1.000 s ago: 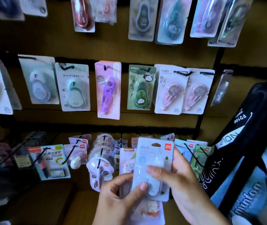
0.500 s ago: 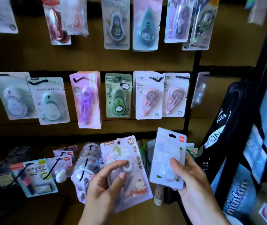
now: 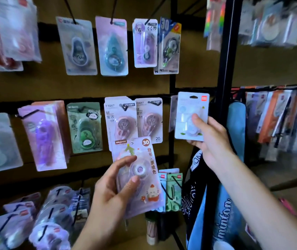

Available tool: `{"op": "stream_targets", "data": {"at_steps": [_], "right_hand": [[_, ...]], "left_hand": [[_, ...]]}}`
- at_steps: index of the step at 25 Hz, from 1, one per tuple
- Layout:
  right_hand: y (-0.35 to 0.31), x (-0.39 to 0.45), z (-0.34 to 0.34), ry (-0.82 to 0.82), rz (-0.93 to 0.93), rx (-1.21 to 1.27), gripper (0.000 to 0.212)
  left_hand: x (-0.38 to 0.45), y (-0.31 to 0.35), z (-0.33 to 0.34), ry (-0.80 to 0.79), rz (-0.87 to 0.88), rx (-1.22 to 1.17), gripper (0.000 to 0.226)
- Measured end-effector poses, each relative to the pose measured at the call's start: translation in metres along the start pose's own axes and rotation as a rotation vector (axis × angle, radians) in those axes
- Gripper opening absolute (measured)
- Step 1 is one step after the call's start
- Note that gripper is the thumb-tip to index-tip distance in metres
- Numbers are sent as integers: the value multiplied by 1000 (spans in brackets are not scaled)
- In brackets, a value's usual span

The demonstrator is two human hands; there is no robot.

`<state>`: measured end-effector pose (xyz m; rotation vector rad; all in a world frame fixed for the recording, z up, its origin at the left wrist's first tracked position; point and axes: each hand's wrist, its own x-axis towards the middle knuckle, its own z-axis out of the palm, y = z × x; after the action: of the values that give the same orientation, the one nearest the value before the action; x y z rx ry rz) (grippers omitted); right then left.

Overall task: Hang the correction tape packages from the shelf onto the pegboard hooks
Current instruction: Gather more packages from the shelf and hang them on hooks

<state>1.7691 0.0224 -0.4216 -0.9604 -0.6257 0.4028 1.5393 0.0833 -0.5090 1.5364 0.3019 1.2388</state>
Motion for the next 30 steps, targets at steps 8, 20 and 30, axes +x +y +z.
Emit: {"op": "stream_targets", "data": {"at_steps": [8, 20, 30], "right_hand": [[-3, 4, -8, 26, 59, -26, 18], [65, -42, 32, 91, 596, 50, 38], [126, -231, 188, -847, 237, -317, 17]], "left_hand": [[-6, -12, -3, -25, -37, 14, 31], [-30, 15, -61, 305, -103, -84, 72], [-79, 59, -192, 557, -121, 235, 45]]}}
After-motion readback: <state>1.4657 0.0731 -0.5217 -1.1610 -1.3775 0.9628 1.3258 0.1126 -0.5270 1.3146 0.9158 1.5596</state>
